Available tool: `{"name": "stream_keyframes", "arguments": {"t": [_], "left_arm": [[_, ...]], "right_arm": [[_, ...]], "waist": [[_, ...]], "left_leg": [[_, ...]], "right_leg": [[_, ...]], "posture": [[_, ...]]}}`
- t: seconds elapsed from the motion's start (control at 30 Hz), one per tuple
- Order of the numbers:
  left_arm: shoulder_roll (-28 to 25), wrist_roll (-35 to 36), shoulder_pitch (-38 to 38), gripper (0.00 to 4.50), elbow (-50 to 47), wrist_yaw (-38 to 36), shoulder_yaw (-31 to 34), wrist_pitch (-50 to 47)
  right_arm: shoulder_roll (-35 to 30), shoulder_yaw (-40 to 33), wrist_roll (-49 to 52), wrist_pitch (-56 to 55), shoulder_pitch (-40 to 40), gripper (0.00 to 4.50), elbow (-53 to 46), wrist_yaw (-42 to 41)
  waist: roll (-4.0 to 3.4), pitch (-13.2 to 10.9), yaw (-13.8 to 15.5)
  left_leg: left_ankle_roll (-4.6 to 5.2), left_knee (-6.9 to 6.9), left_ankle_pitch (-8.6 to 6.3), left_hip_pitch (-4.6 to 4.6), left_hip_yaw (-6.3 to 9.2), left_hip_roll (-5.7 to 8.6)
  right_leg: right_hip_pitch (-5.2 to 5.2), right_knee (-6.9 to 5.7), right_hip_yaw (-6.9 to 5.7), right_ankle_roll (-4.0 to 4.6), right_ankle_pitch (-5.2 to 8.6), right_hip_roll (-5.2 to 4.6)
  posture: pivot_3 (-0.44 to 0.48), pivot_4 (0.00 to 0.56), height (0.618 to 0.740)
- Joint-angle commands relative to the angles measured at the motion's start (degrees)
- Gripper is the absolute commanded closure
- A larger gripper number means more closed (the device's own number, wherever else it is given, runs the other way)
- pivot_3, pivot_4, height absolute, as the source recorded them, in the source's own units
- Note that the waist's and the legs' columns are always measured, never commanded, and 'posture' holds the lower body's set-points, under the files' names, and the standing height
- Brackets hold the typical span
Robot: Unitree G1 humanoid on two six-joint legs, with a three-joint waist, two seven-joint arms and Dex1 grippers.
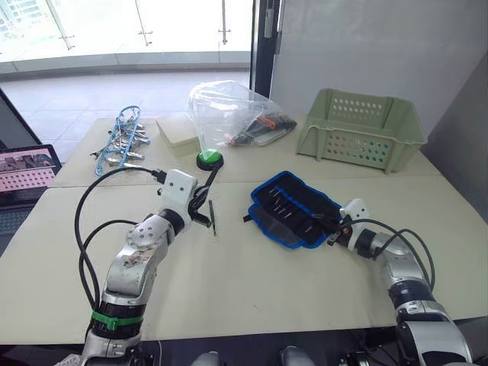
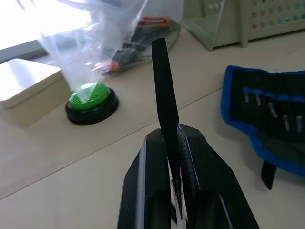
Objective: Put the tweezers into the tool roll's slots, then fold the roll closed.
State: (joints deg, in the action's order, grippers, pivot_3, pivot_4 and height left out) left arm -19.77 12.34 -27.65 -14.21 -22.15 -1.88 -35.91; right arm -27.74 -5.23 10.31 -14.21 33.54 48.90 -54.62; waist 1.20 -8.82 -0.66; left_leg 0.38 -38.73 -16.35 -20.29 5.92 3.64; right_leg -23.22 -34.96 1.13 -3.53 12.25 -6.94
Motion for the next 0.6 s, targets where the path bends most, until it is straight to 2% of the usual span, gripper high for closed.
{"name": "stream_keyframes", "arguments": {"t": [0.03,0.37,0.6], "left_arm": [[0.4,1.5,-5.6,4.45,1.4,-5.2,-5.4,-3.4],[6.4,-0.2,-15.0,4.45,15.0,-10.6,-16.3,-9.3],[9.7,-1.5,-18.3,4.45,21.0,-11.1,-18.5,-12.2]], "right_arm": [[-0.4,-0.4,0.2,1.4,-0.7,4.5,-1.0,0.3],[-1.4,-1.6,1.7,2.8,-1.2,4.5,-4.2,0.6],[-1.5,-1.7,1.7,2.8,-1.6,4.5,-4.5,1.1]], "waist": [[0.0,0.0,-0.1],[-0.06,-0.1,-0.1],[-0.15,-0.1,-0.2]], "left_leg": [[0.0,0.0,0.0,0.0,-0.01,0.01],[-0.03,-0.01,0.03,-0.04,-0.02,0.04],[-0.06,0.0,0.04,-0.06,-0.02,0.07]], "right_leg": [[0.0,0.0,0.01,0.0,0.0,0.0],[-0.06,0.01,0.04,-0.05,0.03,-0.01],[-0.1,-0.01,0.06,-0.08,0.05,-0.03]], "posture": [[0.0,0.15,0.74],[0.0,0.15,0.74],[0.0,0.15,0.74]]}}
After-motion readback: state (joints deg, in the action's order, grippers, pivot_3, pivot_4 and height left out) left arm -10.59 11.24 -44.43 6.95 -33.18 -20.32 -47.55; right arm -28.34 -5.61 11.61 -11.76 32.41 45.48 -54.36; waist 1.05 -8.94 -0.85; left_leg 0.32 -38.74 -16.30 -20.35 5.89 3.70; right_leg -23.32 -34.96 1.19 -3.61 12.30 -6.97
